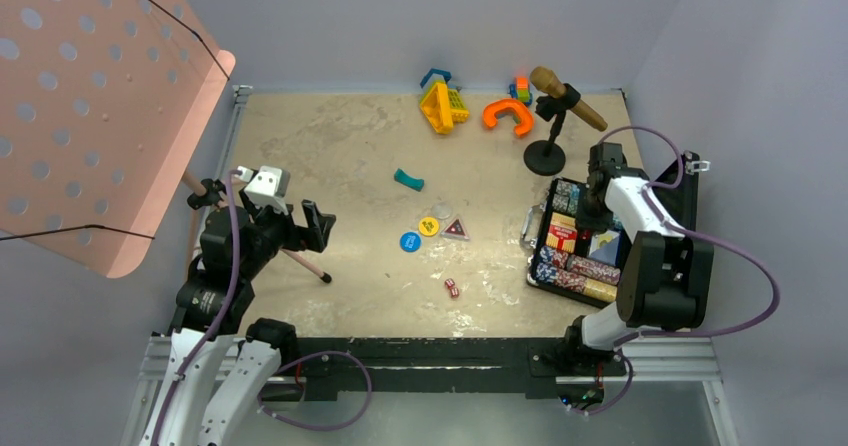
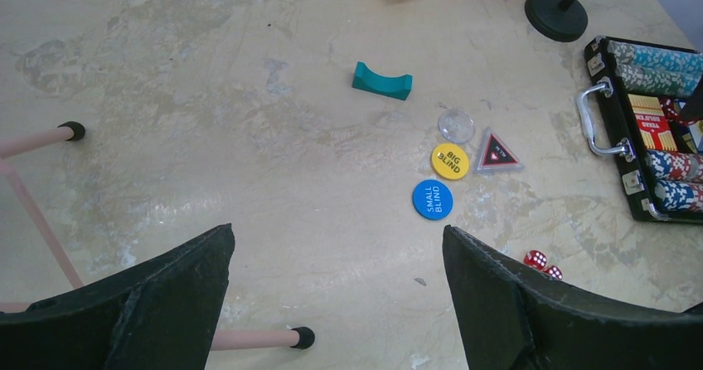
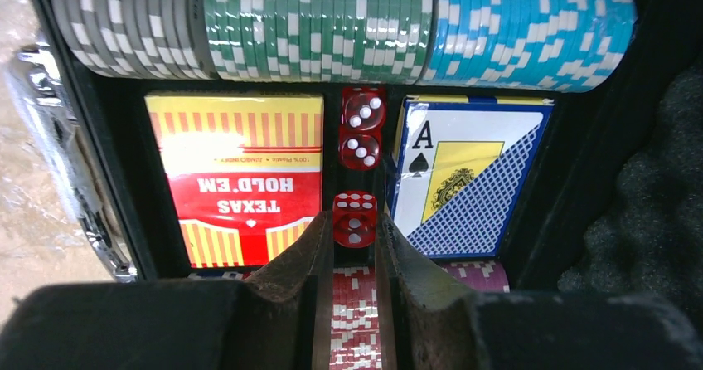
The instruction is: Pack up texas hold em set
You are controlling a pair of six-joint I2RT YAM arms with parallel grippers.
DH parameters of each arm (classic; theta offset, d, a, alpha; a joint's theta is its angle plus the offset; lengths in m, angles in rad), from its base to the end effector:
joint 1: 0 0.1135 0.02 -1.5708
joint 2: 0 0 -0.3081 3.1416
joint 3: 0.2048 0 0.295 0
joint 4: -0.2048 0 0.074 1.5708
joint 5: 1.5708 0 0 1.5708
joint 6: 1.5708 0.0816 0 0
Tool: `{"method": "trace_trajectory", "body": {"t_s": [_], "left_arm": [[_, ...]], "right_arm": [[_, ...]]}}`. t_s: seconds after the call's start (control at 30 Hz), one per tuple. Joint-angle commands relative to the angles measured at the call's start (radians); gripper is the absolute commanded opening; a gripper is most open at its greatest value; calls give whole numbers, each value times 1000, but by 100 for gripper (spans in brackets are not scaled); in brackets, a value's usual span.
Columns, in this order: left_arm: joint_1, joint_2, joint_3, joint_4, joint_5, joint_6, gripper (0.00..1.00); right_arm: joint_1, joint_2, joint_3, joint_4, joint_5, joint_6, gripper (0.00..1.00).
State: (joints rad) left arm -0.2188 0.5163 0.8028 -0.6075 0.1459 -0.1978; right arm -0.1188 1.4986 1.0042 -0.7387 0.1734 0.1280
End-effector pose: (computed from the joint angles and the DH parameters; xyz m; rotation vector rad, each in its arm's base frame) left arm 0.1526 -0.0461 0.3560 0.1206 1.9065 -0.4210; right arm 0.3276 -0.0533 0.1909 0.3850 2.7674 -0.2406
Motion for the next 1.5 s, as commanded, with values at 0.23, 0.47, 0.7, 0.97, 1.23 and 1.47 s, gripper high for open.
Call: {"method": "trace_trajectory", "body": {"t_s": [0.23,0.47,0.7,0.97,1.23,1.47], "left_arm": [[-7,10,-6,42,6,6,99],[-5,16,-6,39,4,7,99],[-6,21,-6,40,5,8,99],[-6,21,-5,40,4,8,99],[-5,21,-5,41,3,9,99],[-5,22,-5,40,1,11,99]], "right_arm": [[-4,37,55,-19,26,-21,0],[-4,68,68,-26,27,-25,0],[-4,78,68,-37,60,-22,0],[-4,99,77,-35,62,-31,0],[-3,119,86,-36,36,-47,0],[-4,130,90,-28,5,-52,0]]}}
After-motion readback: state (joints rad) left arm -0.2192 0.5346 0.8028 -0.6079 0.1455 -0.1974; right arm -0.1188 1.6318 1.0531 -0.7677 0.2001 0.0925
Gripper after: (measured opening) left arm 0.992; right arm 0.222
